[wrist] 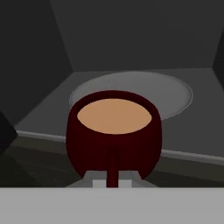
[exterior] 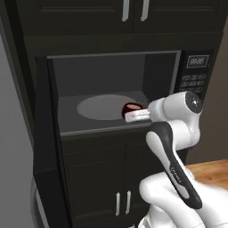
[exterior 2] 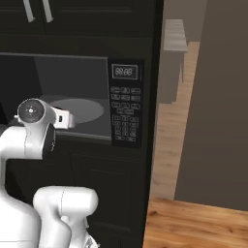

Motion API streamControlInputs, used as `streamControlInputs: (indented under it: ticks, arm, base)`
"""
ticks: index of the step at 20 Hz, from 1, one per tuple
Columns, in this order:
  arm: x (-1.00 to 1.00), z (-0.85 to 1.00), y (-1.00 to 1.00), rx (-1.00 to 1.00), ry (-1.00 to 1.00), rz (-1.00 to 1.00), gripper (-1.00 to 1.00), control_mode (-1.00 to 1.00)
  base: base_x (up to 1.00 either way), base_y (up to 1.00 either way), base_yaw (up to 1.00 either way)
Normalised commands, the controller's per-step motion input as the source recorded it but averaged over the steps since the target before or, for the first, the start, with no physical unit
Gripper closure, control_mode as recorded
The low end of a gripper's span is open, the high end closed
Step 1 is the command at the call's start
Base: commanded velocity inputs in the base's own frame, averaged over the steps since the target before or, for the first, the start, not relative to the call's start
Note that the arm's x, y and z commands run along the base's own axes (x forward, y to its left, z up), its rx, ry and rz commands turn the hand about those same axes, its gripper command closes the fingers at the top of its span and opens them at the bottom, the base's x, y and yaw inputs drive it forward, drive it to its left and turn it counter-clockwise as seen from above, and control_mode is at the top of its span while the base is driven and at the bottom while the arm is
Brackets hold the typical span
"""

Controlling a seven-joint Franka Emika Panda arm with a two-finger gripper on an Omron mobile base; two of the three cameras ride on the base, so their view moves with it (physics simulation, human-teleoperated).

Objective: Pick the cup of tea, navigate to the dining table, and place it on the saucer.

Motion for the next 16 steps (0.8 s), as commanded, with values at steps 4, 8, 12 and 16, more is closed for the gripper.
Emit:
streamControlInputs:
  ticks: [4, 8, 12, 16]
  arm:
    - [-0.4, 0.16, -0.72, 0.0, 0.0, 0.15, 1.0, -1.0]
    - [-0.34, 0.38, -0.41, 0.0, 0.02, 0.06, 1.0, -1.0]
    - [-0.45, 0.23, -0.1, 0.0, 0.0, 0.0, 1.0, -1.0]
    - [-0.46, 0.3, 0.0, 0.0, 0.0, 0.0, 1.0, -1.0]
  base:
    - [0.0, 0.0, 0.0]
    - [0.0, 0.0, 0.0]
    - [0.0, 0.0, 0.0]
    - [0.0, 0.0, 0.0]
